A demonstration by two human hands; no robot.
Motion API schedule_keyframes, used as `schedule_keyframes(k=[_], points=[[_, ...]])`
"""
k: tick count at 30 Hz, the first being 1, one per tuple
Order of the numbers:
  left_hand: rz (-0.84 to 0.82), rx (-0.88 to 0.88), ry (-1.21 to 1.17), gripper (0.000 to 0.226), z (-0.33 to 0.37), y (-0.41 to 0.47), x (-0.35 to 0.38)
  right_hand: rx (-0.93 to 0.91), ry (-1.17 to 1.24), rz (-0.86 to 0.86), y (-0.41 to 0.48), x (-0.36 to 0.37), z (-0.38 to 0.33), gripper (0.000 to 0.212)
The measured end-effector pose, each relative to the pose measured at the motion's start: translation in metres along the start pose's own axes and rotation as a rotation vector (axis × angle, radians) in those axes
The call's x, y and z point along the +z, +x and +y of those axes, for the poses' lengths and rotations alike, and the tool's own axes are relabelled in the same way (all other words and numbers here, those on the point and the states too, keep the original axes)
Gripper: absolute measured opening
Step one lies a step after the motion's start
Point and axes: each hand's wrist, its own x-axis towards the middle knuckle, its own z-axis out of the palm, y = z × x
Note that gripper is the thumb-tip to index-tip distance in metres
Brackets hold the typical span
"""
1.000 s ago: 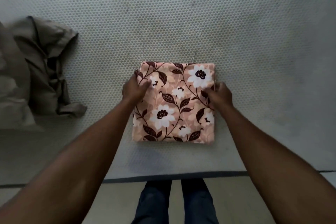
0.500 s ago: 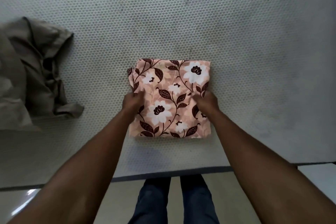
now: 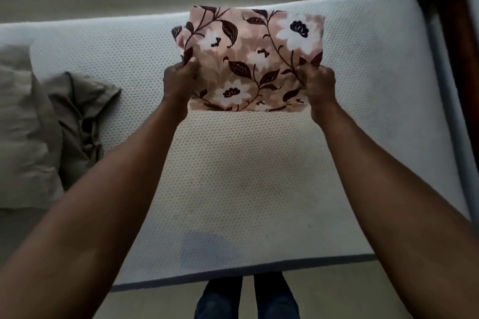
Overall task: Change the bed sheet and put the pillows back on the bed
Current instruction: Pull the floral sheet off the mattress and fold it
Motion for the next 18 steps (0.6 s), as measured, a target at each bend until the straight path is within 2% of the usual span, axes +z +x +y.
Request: schedule_keyframes(k=[2,4,7,9,10,12,13,14,16,17,18], points=[[0.0,0.013,-0.004,0.022,-0.011,-0.015,0.001,-0.012,-0.044,0.037,-0.01,-0.004,0.014,0.035],[0.008,-0.052,0.035,0.024,-0.046,-0.037,0.0,0.032,-0.147,0.058,-0.028,-0.01,0.055,0.033],[0.042,-0.324,0.21,0.032,-0.132,-0.081,-0.015,0.261,-0.43,0.006,-0.078,-0.023,0.144,0.038],[0.034,-0.482,0.338,0.034,-0.183,-0.113,-0.028,0.442,-0.532,-0.099,-0.117,-0.032,0.189,0.054],[0.02,-0.55,0.36,0.032,-0.198,-0.126,-0.032,0.52,-0.525,-0.123,-0.132,-0.035,0.203,0.053],[0.021,-0.642,0.355,0.026,-0.211,-0.14,-0.033,0.615,-0.421,-0.101,-0.148,-0.041,0.211,0.032],[0.007,-0.665,0.349,0.024,-0.211,-0.141,-0.033,0.617,-0.395,-0.084,-0.149,-0.043,0.213,0.027],[-0.022,-0.666,0.349,0.027,-0.209,-0.14,-0.032,0.596,-0.412,-0.077,-0.147,-0.044,0.215,0.03],[-0.081,-0.602,0.39,0.058,-0.205,-0.131,-0.032,0.539,-0.508,-0.064,-0.14,-0.042,0.212,0.051],[-0.101,-0.548,0.458,0.075,-0.204,-0.124,-0.032,0.506,-0.543,-0.05,-0.135,-0.039,0.209,0.057],[-0.119,-0.507,0.531,0.082,-0.203,-0.117,-0.032,0.467,-0.572,-0.036,-0.131,-0.036,0.206,0.058]])
